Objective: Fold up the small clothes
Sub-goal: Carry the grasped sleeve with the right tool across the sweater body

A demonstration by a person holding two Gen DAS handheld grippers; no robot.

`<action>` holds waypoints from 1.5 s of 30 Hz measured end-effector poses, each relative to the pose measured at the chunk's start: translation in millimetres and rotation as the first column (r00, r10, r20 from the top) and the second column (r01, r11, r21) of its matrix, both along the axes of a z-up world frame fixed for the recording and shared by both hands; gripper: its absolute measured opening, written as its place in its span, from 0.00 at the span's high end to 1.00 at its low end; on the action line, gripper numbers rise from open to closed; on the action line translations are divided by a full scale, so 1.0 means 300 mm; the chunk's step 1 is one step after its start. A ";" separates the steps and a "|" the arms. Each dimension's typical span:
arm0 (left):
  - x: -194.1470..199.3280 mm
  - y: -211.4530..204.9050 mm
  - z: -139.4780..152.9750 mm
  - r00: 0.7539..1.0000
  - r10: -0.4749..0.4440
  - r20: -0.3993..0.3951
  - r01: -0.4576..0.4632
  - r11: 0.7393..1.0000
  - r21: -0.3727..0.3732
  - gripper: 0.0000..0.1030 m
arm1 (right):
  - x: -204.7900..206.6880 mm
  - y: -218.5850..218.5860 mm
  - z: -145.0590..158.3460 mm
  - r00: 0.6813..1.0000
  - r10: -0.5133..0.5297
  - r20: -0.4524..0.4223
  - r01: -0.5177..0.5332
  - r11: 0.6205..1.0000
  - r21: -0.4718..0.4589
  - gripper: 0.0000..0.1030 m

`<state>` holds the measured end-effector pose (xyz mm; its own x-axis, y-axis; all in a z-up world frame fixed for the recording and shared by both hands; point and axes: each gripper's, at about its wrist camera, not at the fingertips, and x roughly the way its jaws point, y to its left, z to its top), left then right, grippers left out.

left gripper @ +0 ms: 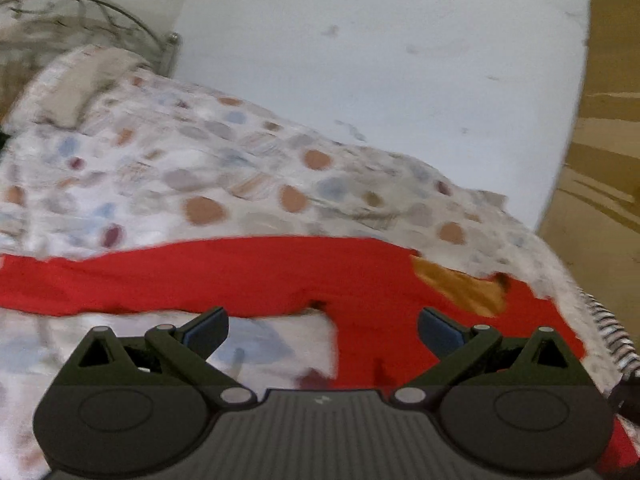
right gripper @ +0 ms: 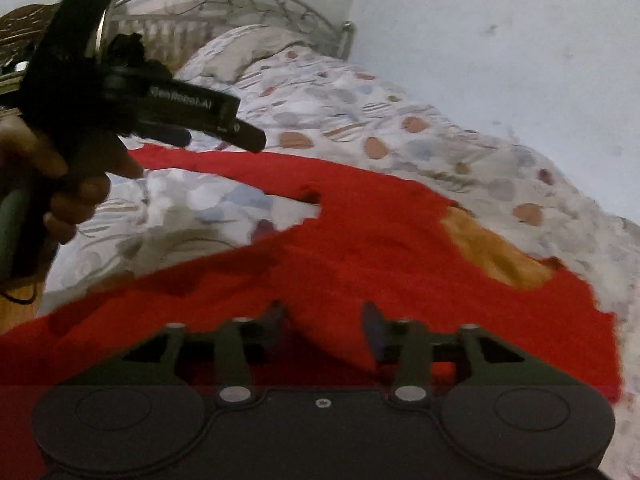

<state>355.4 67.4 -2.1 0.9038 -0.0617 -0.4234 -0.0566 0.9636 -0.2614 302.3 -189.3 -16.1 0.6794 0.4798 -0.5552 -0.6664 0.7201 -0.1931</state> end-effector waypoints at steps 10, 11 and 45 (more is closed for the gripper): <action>0.082 -0.157 -0.181 0.990 -0.030 -0.140 0.049 0.990 0.134 0.00 | 0.152 -0.393 -0.034 0.887 -0.415 0.203 0.449 0.878 -0.169 0.32; 0.084 -0.154 -0.194 0.988 -0.026 -0.151 0.046 0.990 0.133 0.00 | 0.182 -0.422 -0.051 0.869 -0.440 0.227 0.483 0.855 -0.191 0.35; -0.028 0.223 -0.087 0.978 0.179 -0.104 -0.170 0.982 0.085 0.00 | 0.306 -0.603 -0.066 0.837 -0.547 0.034 0.548 0.835 -0.057 0.61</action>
